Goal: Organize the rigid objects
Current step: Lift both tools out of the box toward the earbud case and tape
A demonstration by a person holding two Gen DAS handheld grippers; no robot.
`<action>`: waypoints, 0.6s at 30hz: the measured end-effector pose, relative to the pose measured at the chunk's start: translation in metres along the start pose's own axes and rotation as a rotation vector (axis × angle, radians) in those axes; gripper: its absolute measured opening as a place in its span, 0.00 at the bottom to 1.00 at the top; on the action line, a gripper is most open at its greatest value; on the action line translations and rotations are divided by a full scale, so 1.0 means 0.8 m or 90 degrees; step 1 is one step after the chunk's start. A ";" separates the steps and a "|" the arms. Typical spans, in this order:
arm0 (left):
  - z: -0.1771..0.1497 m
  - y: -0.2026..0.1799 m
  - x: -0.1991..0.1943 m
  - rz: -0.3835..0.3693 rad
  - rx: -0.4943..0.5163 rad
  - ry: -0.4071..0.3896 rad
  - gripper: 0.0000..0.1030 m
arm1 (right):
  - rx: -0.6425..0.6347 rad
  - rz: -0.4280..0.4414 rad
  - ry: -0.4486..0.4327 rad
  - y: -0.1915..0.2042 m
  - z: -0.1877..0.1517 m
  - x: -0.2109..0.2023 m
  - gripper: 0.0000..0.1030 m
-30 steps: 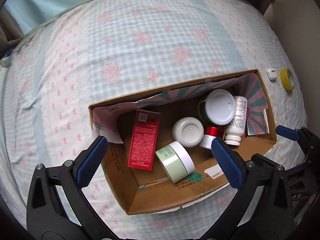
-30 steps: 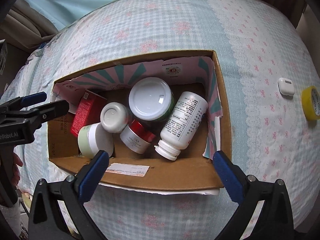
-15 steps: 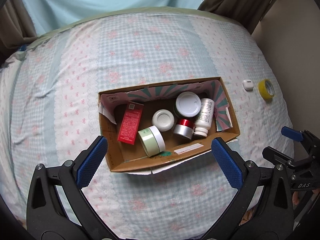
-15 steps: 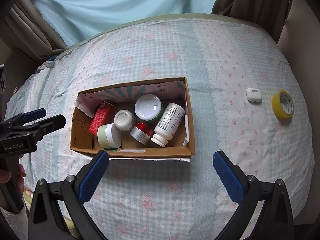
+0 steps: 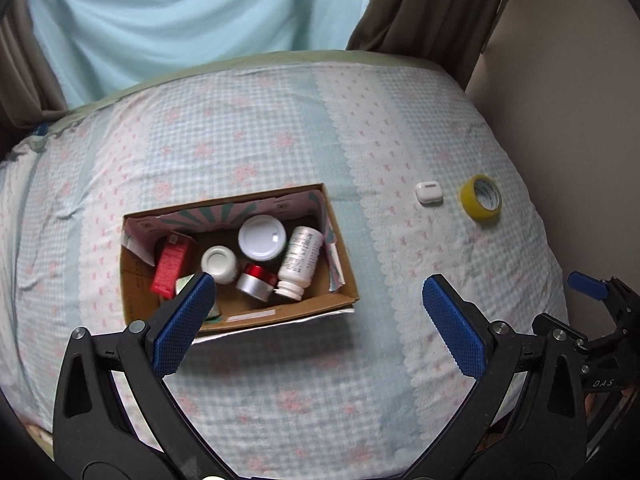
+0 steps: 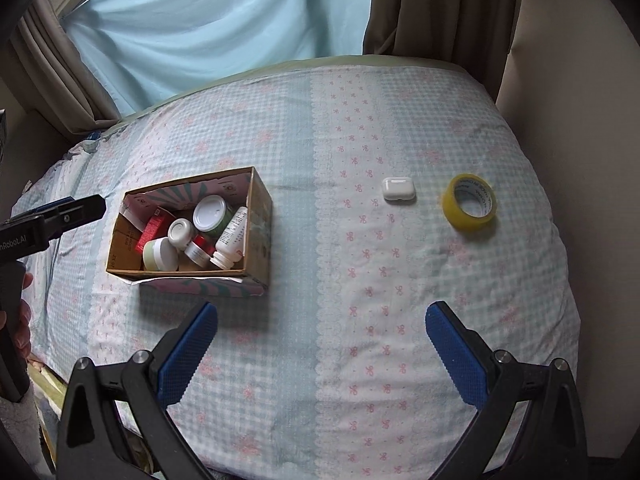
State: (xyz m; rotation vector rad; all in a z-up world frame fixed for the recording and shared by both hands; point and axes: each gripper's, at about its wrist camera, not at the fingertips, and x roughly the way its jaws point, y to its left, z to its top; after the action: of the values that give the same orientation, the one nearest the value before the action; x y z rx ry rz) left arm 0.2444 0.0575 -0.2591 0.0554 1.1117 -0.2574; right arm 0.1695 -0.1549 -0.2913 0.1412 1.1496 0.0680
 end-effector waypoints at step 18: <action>0.043 -0.211 0.140 -0.005 -0.053 -0.009 1.00 | -0.032 -0.092 -0.078 -0.214 0.053 0.018 1.00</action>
State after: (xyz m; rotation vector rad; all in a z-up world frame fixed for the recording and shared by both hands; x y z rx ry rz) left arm 0.2819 -0.1319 -0.3298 -0.0241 1.1070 -0.2183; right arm 0.2111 -0.3252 -0.3127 0.0169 1.0318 -0.0400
